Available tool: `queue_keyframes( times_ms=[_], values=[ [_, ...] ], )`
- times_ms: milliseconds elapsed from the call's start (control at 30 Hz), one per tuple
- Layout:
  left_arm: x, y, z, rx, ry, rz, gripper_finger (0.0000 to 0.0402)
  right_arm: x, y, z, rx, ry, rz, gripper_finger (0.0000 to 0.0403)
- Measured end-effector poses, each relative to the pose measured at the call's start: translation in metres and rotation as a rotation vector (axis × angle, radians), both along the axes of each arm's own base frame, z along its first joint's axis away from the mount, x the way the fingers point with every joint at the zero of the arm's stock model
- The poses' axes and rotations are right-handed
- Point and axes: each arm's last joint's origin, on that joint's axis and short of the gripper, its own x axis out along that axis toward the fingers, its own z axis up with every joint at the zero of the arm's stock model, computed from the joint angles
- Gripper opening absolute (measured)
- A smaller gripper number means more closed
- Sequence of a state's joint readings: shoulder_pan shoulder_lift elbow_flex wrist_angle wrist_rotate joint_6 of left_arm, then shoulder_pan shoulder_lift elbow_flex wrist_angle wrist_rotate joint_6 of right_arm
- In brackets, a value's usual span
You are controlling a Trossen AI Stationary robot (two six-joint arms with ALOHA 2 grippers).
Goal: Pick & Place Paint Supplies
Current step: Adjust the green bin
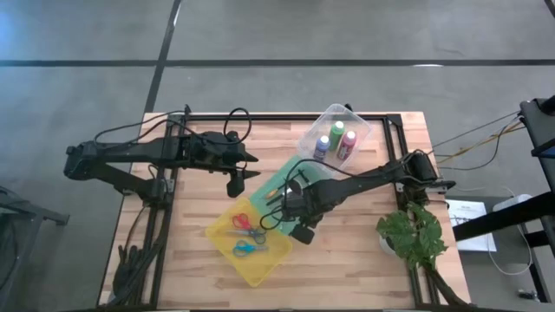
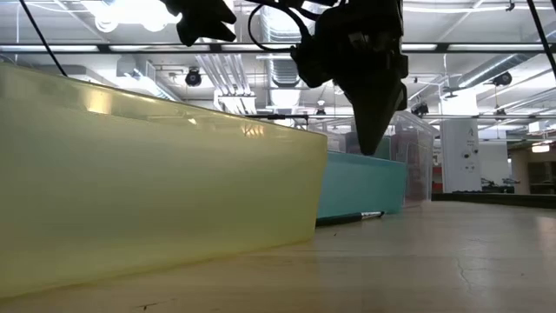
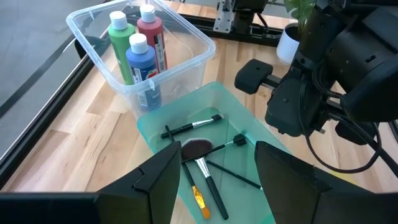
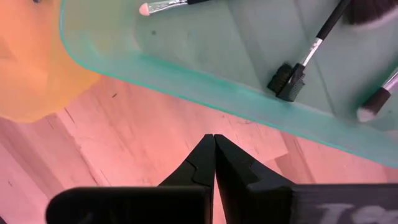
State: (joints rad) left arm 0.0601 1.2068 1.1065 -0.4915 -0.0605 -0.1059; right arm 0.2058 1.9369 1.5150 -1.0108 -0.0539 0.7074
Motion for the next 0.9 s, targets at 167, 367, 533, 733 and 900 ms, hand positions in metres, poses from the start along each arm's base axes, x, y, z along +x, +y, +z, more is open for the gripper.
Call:
queue_keyframes(
  times_ms=[167, 367, 533, 733, 900],
  values=[
    [0.0, 0.0, 0.0, 0.0, 0.0, 0.0, 0.0213, 0.0, 0.0, 0.0, 0.0, -0.003, 0.008, 0.0008],
    [0.0, 0.0, 0.0, 0.0, 0.0, 0.0, 0.0213, 0.003, 0.0, -0.009, 0.001, -0.018, 0.034, 0.0008],
    [0.0, 0.0, 0.0, 0.0, 0.0, 0.0, 0.0213, 0.002, -0.006, -0.014, -0.009, -0.011, 0.051, 0.0008],
    [0.0, 0.0, 0.0, 0.0, 0.0, 0.0, 0.0213, -0.003, -0.015, -0.021, -0.048, 0.026, 0.069, 0.0008],
    [0.0, 0.0, 0.0, 0.0, 0.0, 0.0, 0.0213, -0.002, -0.018, -0.021, -0.083, 0.021, 0.081, 0.0008]
  ],
)
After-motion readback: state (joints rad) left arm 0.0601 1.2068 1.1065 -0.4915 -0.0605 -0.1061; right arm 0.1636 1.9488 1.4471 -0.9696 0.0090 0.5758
